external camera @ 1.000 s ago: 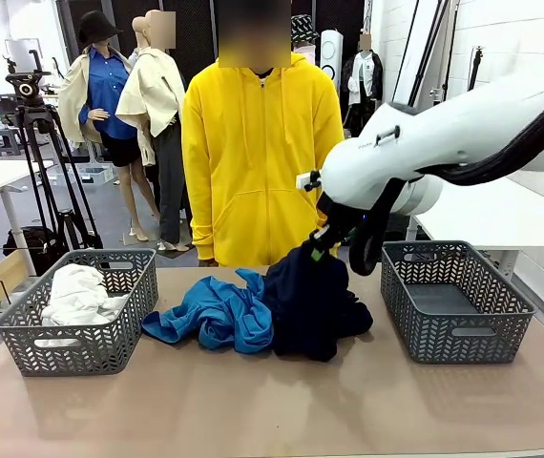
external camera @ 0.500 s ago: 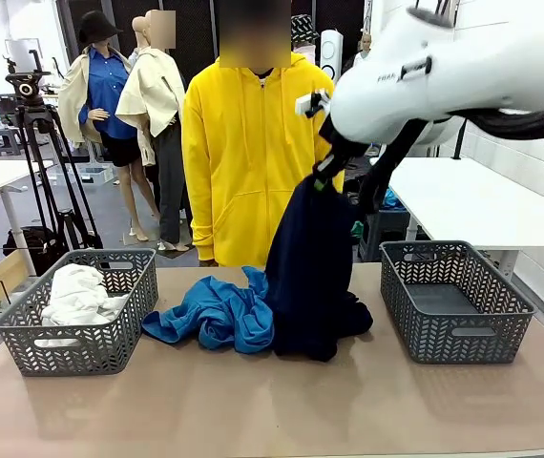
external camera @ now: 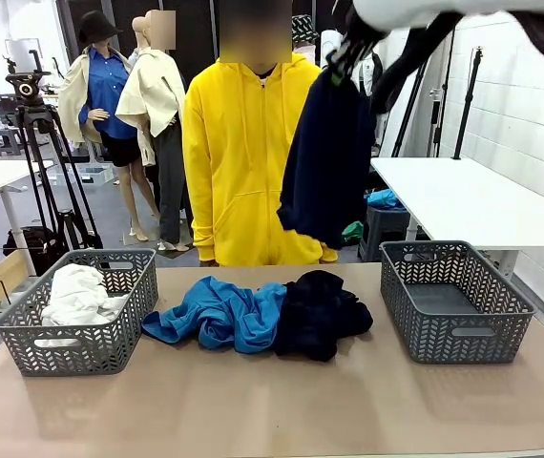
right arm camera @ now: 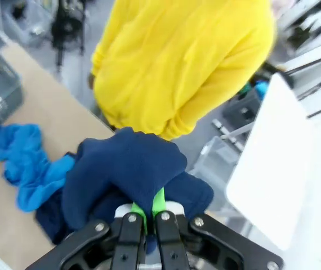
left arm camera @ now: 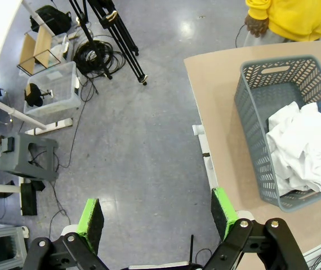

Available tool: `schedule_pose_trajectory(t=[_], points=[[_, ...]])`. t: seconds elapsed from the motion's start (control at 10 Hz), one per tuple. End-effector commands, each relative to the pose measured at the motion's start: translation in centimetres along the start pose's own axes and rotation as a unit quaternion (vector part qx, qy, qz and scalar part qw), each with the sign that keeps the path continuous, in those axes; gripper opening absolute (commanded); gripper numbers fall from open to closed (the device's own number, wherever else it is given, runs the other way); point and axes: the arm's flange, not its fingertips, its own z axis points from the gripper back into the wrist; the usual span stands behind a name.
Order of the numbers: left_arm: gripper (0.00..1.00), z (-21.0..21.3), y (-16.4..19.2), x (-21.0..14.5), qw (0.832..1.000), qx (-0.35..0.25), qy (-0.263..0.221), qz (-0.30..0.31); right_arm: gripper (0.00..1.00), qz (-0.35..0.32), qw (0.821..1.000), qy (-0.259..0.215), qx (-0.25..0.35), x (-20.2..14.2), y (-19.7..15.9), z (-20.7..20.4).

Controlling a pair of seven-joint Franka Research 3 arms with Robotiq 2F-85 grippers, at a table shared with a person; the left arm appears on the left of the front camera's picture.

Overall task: Sort the tops and bottoms.
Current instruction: Lift clothes from the center of the table with your right hand, then sort the clothes according to human instructions.

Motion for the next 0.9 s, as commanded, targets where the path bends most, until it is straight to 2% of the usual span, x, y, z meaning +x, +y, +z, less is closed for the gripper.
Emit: schedule_pose_trajectory(t=[0.0, 0.1, 0.3, 0.8], points=[[1.00, 0.1, 0.2, -0.3, 1.000, 0.001, 0.001, -0.006, 0.00, -0.012, 1.000, -0.003, -0.024, 3.6, -0.5, 1.8], [1.00, 0.1, 0.2, -0.3, 1.000, 0.001, 0.001, -0.006, 0.00, -0.013, 0.999, -0.014, -0.032, 4.8, -0.4, 4.0], [1.00, 0.1, 0.2, -0.3, 1.000, 0.001, 0.001, -0.006, 0.00, -0.011, 0.999, -0.020, -0.045, 5.2, 0.1, 5.4], [1.00, 0.1, 0.2, -0.3, 1.000, 0.001, 0.001, -0.006, 0.00, -0.003, 0.999, -0.029, -0.032, 4.6, 0.0, 6.1]])
